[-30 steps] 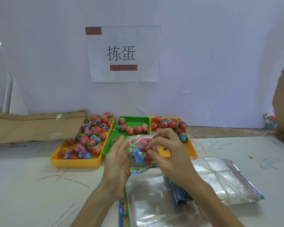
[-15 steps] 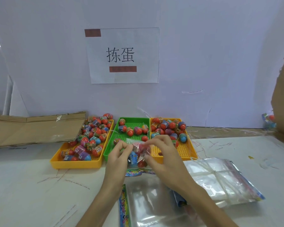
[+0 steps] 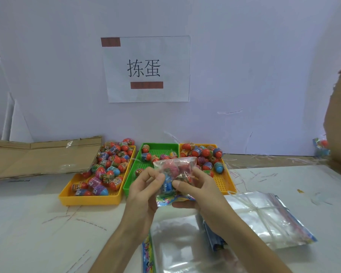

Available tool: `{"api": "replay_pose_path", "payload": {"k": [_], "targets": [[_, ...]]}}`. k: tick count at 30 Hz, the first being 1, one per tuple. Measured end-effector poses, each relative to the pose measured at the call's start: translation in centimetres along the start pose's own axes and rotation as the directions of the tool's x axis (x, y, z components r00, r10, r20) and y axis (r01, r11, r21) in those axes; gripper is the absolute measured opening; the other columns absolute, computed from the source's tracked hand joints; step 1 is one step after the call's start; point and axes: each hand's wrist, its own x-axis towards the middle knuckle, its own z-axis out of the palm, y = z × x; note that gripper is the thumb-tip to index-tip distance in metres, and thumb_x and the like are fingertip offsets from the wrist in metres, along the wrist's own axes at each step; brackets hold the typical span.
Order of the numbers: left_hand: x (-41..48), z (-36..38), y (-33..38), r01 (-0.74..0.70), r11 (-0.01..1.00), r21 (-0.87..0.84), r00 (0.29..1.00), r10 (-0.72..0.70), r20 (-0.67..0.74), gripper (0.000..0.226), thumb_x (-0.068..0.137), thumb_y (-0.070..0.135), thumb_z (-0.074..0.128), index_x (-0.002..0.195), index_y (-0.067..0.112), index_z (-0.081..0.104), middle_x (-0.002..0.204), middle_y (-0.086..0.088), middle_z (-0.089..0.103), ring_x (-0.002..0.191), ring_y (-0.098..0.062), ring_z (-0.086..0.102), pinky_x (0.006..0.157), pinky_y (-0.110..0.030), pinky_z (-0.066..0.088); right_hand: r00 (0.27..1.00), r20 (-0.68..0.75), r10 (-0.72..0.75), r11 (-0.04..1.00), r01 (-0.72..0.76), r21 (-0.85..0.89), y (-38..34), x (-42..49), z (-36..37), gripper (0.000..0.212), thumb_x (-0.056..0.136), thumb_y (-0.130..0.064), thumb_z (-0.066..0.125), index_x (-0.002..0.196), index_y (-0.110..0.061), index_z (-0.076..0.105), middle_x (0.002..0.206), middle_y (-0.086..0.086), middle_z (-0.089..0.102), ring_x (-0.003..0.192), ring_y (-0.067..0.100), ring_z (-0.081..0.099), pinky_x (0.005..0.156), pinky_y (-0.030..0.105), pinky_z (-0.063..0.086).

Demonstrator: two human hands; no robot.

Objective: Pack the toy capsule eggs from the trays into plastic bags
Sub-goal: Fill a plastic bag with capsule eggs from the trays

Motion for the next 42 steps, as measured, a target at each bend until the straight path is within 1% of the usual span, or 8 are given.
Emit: {"api": "replay_pose_path", "payload": {"k": [7, 12, 15, 21, 27, 30, 35, 42], "targets": [[0.2, -0.2, 0.0, 0.031, 0.998, -0.046, 0.999, -0.031, -0.014, 0.017, 0.088, 0.018, 0.06, 0.081, 0.006, 0.051, 0.092, -0.018, 0.064, 0.087, -0.027, 0.065, 0.074, -0.036, 0.059, 0.997, 0.046, 0.054, 0.996, -0.057, 0.066, -0.2, 0.1, 0.1, 0.036, 0.084, -0.013, 0.08, 0.118, -0.017, 0.068, 0.108, 0.011, 0.076, 0.096, 0.033, 0.075, 0.072, 0.041, 0.062], [0.3, -0.1, 0.2, 0.026, 1.0, 0.008, 0.999, -0.026, -0.029, 0.02, 0.084, 0.02, 0.062, 0.089, 0.005, 0.05, 0.09, -0.018, 0.065, 0.08, -0.023, 0.069, 0.067, -0.032, 0.061, 0.996, 0.08, 0.051, 0.998, -0.053, 0.017, -0.7, -0.2, 0.0, 0.052, 0.076, -0.038, 0.082, 0.122, -0.02, 0.066, 0.113, 0.01, 0.074, 0.1, 0.033, 0.073, 0.073, 0.045, 0.062], [0.3, 0.2, 0.2, 0.048, 0.999, 0.001, 0.999, -0.048, -0.014, 0.022, 0.084, 0.021, 0.062, 0.092, 0.003, 0.052, 0.096, -0.018, 0.072, 0.085, -0.025, 0.073, 0.069, -0.035, 0.063, 0.999, -0.022, 0.025, 1.0, -0.024, 0.019, -0.8, -0.4, 0.3, 0.043, 0.082, -0.047, 0.078, 0.115, -0.021, 0.073, 0.108, 0.009, 0.076, 0.097, 0.031, 0.074, 0.064, 0.039, 0.061], [0.2, 0.2, 0.6, 0.042, 0.995, -0.09, 0.999, -0.042, 0.002, 0.022, 0.088, 0.02, 0.06, 0.104, 0.007, 0.05, 0.103, -0.019, 0.073, 0.09, -0.026, 0.074, 0.068, -0.034, 0.062, 0.999, -0.028, -0.021, 1.0, 0.021, 0.018, -0.7, -0.4, 0.8, 0.06, 0.077, -0.058, 0.066, 0.12, -0.016, 0.07, 0.109, 0.01, 0.076, 0.096, 0.027, 0.074, 0.056, 0.034, 0.059], [0.1, 0.1, 0.9, 0.098, 0.969, -0.228, 0.995, -0.094, 0.026, 0.048, 0.09, 0.019, 0.059, 0.135, 0.003, 0.055, 0.126, -0.019, 0.07, 0.107, -0.03, 0.072, 0.077, -0.036, 0.063, 1.0, 0.018, 0.023, 0.979, -0.026, 0.2, -0.3, -0.2, 0.9, 0.052, 0.092, -0.049, 0.052, 0.122, -0.01, 0.07, 0.119, 0.017, 0.072, 0.1, 0.027, 0.069, 0.067, 0.035, 0.054], [0.1, 0.1, 1.0, 0.118, 0.941, -0.319, 0.993, -0.121, 0.01, 0.045, 0.087, 0.019, 0.061, 0.13, 0.006, 0.062, 0.125, -0.016, 0.071, 0.103, -0.026, 0.074, 0.071, -0.032, 0.063, 1.0, 0.003, 0.014, 0.972, -0.014, 0.233, -0.4, -0.1, 0.7, 0.043, 0.093, -0.041, 0.055, 0.113, -0.01, 0.075, 0.112, 0.017, 0.073, 0.092, 0.025, 0.07, 0.067, 0.034, 0.057], [-0.1, 0.2, 0.6, 0.188, 0.898, -0.398, 0.982, -0.187, 0.041, 0.033, 0.085, 0.016, 0.064, 0.116, 0.007, 0.062, 0.12, -0.016, 0.073, 0.098, -0.026, 0.075, 0.069, -0.034, 0.063, 0.996, -0.035, 0.086, 0.961, -0.074, 0.266, -0.3, 0.2, 0.1, 0.036, 0.103, -0.024, 0.047, 0.116, -0.002, 0.072, 0.119, 0.023, 0.07, 0.118, 0.041, 0.063, 0.102, 0.057, 0.05], [0.2, -0.2, -0.1, 0.236, 0.904, -0.358, 0.961, -0.271, -0.05, 0.026, 0.08, 0.021, 0.067, 0.099, 0.014, 0.082, 0.111, -0.013, 0.076, 0.089, -0.023, 0.077, 0.063, -0.032, 0.063, 0.986, -0.057, 0.155, 0.945, -0.131, 0.3, 0.1, 0.1, 0.5, 0.039, 0.102, -0.028, 0.049, 0.121, 0.0, 0.069, 0.123, 0.027, 0.066, 0.102, 0.031, 0.065, 0.084, 0.041, 0.056]]}}
